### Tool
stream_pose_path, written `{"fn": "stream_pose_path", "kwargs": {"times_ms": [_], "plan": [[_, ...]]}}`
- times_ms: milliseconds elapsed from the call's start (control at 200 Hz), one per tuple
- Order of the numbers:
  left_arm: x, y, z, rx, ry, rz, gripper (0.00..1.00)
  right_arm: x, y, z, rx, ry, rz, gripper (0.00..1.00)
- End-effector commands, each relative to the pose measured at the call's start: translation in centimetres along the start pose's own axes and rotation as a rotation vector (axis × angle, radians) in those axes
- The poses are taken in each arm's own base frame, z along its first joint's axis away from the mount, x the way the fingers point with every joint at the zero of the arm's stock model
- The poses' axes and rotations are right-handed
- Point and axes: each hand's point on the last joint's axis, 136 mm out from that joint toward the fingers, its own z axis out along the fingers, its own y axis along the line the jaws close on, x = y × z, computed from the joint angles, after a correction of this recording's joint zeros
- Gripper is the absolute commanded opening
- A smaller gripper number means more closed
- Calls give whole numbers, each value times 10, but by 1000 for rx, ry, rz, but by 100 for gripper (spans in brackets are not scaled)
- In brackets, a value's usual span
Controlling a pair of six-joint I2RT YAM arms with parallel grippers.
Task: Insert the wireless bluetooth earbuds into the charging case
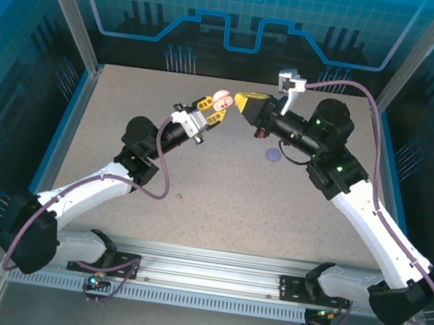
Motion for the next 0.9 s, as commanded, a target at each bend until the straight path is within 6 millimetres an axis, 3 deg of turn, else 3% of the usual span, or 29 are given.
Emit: {"fn": "stream_pose_path", "kwargs": {"times_ms": [0,350,895], "plan": [[-17,3,4,5,-46,32,0,0,18,6,-112,-4,-29,3],[-18,4,4,-1,-44,30,0,19,1,24,-100,36,-4,3],[-22,3,3,6,-48,17,0,21,-24,21,-26,12,16,2]]}}
